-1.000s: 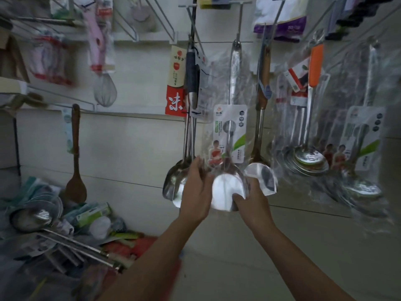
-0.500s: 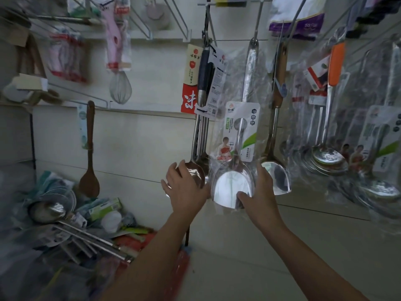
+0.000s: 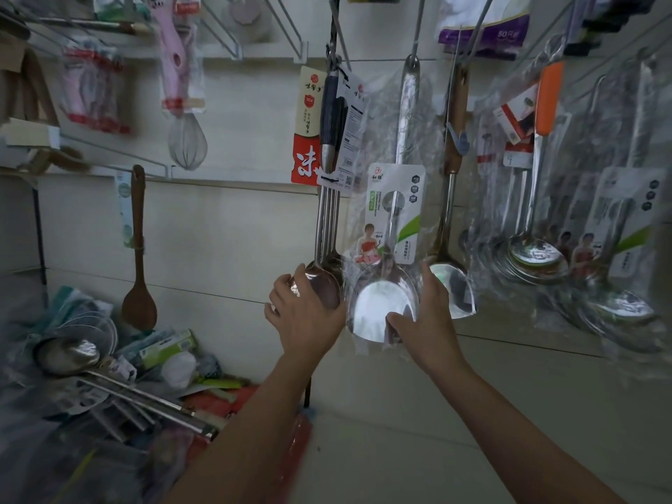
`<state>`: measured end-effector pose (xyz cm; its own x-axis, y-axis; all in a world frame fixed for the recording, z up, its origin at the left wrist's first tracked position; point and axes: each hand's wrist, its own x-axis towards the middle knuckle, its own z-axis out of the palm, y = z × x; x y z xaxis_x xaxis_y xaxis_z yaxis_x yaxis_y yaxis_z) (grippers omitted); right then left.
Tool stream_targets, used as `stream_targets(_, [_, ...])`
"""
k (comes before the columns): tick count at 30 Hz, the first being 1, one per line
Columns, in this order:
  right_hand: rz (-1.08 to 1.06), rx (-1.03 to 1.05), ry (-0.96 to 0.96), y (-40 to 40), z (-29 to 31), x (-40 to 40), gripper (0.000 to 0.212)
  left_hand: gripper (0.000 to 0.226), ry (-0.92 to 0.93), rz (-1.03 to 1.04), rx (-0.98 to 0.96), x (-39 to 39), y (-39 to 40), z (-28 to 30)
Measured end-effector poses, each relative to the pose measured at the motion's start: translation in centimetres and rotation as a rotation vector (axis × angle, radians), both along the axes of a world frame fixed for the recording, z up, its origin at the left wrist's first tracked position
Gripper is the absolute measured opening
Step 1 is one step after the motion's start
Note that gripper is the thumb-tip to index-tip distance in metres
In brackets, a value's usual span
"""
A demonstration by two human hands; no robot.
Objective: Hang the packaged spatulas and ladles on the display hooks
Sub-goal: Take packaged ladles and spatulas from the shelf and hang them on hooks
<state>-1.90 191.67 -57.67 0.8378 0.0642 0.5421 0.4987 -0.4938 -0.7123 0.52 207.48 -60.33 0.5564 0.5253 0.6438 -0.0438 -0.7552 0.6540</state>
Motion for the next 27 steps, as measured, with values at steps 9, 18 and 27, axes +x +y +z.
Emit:
stream_targets(9, [-0.064, 0.023, 0.147, -0.1, 0.0, 0.3, 0.066, 0.096, 0.065, 0.006, -0.081, 0.5, 0.1, 0.3])
stream_targets(18, [-0.128, -0.008, 0.176, -1.4, 0.6, -0.1, 0.029, 0.103, -0.037, -0.057, -0.053, -0.5, 1.3, 0.3])
stream_targets(27, [-0.091, -0.117, 0.161, -2.5, 1.6, -1.4, 0.045, 0.053, -0.438, -0.217, -0.082, -2.4, -2.2, 4.4])
